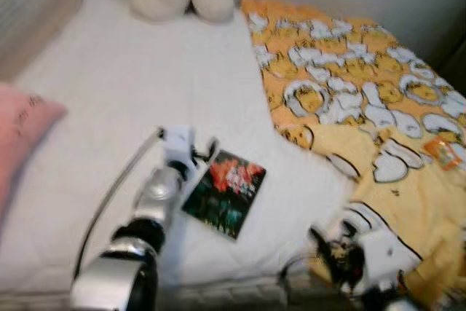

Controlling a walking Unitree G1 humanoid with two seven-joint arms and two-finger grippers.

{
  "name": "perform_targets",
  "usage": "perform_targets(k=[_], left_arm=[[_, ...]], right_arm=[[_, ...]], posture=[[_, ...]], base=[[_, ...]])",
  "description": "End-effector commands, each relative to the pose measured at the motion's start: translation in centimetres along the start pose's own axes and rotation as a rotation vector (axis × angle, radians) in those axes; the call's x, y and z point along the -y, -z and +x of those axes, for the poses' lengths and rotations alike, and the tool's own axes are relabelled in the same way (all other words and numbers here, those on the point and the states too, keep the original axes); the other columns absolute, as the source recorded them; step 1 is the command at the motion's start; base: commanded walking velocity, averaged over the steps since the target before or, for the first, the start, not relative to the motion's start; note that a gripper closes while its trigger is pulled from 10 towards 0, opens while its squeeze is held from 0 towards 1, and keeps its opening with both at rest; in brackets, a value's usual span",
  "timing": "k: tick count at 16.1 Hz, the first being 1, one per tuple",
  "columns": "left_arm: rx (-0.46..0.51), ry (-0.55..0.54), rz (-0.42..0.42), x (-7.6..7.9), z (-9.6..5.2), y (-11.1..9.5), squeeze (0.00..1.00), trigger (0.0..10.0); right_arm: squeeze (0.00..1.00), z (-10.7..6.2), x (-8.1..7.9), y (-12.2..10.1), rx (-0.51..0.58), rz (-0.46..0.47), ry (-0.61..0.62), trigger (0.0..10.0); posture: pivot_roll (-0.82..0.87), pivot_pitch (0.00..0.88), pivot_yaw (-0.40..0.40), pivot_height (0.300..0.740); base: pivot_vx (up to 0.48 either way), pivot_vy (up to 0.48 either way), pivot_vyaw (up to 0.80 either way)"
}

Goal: Clean up the room

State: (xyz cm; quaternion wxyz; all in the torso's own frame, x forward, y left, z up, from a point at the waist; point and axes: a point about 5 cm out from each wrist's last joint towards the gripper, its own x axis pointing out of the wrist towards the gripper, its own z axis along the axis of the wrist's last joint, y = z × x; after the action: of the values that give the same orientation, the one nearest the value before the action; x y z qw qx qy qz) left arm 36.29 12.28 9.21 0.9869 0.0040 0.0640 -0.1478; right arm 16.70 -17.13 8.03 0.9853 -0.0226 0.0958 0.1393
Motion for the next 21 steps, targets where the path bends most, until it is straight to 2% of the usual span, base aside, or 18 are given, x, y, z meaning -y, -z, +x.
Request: perform_targets(k=[1, 3, 4, 6, 8, 11, 14, 15, 16, 17, 18, 21], left_arm=[[-0.003, 0.025, 0.022, 0.8, 0.1, 0.3, 0.0, 10.0], [-0.001, -0.017, 0.03, 0.2, -0.1, 0.5, 0.0, 10.0], [-0.002, -0.017, 0.06, 0.2, -0.2, 0.6, 0.0, 10.0], [-0.011, -0.029, 0.173, -0.3, -0.9, 1.4, 0.0, 10.0], [-0.013, -0.049, 0.217, -1.3, -1.8, 2.3, 0.0, 10.0], [-0.019, -0.001, 0.183, -1.5, -3.1, 3.8, 0.0, 10.0], [0.044, -0.023, 0.164, -2.2, -3.6, 3.5, 0.0, 10.0], [0.027, -0.019, 0.172, -2.3, -3.9, 3.9, 0.0, 10.0], [-0.054, -0.002, 0.176, -2.1, -4.4, 5.4, 0.0, 10.0], [-0.09, 0.008, 0.168, -1.9, -4.5, 6.0, 0.0, 10.0], [-0.179, 0.042, 0.123, -1.4, -5.0, 7.4, 0.0, 10.0], [-0.277, 0.118, 0.061, -0.3, -5.4, 8.9, 0.0, 10.0]], right_arm=[[0.0, -0.3, 0.2, -0.8, 0.001, 0.008, -0.008, 10.0], [0.0, -0.9, 0.1, -1.2, -0.003, 0.02, -0.014, 10.0], [0.0, -1.2, 0.0, -1.0, -0.015, 0.013, -0.026, 10.0], [0.0, -1.9, -0.4, -0.5, -0.049, 0.024, -0.045, 10.0], [0.0, -2.3, -0.8, -0.3, -0.076, 0.028, -0.054, 10.0], [0.0, -2.5, -0.9, 0.1, -0.093, 0.037, -0.052, 10.0], [0.0, -2.4, -0.8, 0.3, -0.1, 0.039, -0.047, 10.0], [0.0, -2.4, -0.8, 0.4, -0.103, 0.04, -0.047, 10.0], [0.0, -2.3, -1.0, 0.6, -0.111, 0.041, -0.056, 10.0], [0.0, -2.3, -1.0, 0.6, -0.113, 0.04, -0.058, 10.0], [0.0, -2.3, -1.0, 0.7, -0.116, 0.037, -0.058, 10.0], [0.0, -2.3, -0.8, 0.9, -0.127, 0.031, -0.051, 10.0]], posture=[[-0.15, 0.228, -0.175, 0.74], [-0.16, 0.253, -0.188, 0.74], [-0.16, 0.263, -0.19, 0.74], [-0.15, 0.283, -0.191, 0.74], [-0.14, 0.297, -0.186, 0.74], [-0.13, 0.3, -0.177, 0.74], [-0.12, 0.297, -0.168, 0.74], [-0.12, 0.298, -0.168, 0.74], [-0.11, 0.298, -0.167, 0.74], [-0.11, 0.297, -0.167, 0.74], [-0.12, 0.296, -0.166, 0.74], [-0.12, 0.291, -0.163, 0.74]], base=[[0.0, 0.0, 0.0], [0.0, 0.0, 0.0], [0.0, 0.0, 0.0], [0.0, 0.0, 0.0], [0.0, 0.0, 0.0], [0.0, 0.0, 0.0], [0.0, 0.0, 0.0], [0.0, 0.0, 0.0], [0.0, 0.0, 0.0], [0.0, 0.0, 0.0], [0.0, 0.0, 0.0], [0.0, 0.0, 0.0]])
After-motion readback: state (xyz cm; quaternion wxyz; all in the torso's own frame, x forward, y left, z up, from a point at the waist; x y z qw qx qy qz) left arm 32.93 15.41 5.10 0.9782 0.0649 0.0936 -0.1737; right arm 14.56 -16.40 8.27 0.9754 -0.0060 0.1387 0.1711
